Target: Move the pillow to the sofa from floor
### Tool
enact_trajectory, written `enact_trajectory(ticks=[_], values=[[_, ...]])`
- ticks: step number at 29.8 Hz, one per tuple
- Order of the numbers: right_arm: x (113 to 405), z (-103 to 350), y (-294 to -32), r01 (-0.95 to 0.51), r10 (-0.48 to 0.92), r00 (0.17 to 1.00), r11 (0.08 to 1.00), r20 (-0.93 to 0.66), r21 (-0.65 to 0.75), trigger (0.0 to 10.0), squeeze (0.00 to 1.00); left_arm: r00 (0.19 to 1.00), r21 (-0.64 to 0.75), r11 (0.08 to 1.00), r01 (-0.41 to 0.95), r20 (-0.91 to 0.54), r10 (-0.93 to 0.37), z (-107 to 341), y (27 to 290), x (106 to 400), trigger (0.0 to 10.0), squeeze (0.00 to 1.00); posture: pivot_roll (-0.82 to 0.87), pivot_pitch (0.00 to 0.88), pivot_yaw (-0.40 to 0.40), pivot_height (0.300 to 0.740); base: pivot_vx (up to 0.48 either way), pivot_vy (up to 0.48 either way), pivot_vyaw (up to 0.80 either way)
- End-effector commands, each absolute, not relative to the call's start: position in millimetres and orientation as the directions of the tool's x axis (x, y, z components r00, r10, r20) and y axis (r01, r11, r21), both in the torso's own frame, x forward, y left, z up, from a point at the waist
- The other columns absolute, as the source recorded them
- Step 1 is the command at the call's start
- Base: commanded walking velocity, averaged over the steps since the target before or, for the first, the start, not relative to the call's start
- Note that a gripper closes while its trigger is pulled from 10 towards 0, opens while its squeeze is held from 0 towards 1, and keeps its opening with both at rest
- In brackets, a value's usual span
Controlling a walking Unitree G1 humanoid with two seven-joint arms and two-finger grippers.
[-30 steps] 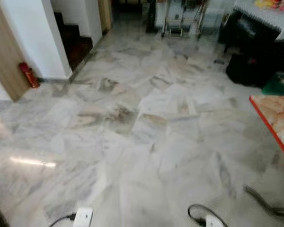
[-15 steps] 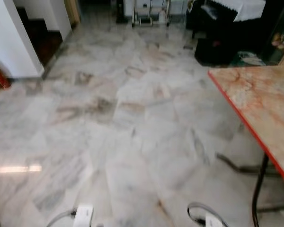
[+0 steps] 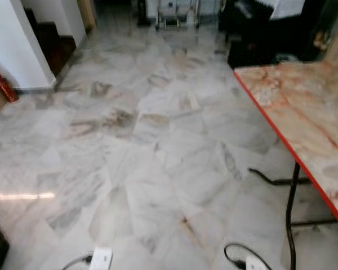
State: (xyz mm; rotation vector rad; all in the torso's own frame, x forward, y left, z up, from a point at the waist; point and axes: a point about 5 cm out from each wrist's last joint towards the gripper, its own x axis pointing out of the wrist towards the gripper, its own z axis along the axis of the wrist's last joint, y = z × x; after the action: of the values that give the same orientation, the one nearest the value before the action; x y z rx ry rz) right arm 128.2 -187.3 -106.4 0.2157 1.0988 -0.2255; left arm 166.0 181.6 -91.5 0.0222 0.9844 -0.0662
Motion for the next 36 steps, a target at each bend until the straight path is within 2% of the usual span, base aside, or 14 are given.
enact_trajectory(ticks=[1,36], values=[[127.8,-107.1,-182.6,0.278,-0.063,0.435,0.958,-0.898,0.067,10.0,0.0,0.539,0.005,0.998,0.065,-0.842,-0.031,-92.3,187.8,162.7,10.0,0.0,-0.03,0.0,-0.003,0.74,-0.326,0.0,0.0],[132.7,-105.8,-179.4,0.28,-0.051,0.451,0.956,-0.891,0.086,10.0,0.0,0.544,0.009,0.999,0.051,-0.839,-0.02,-90.6,190.7,166.2,10.0,0.0,-0.02,0.0,0.004,0.74,-0.328,0.0,0.0]])
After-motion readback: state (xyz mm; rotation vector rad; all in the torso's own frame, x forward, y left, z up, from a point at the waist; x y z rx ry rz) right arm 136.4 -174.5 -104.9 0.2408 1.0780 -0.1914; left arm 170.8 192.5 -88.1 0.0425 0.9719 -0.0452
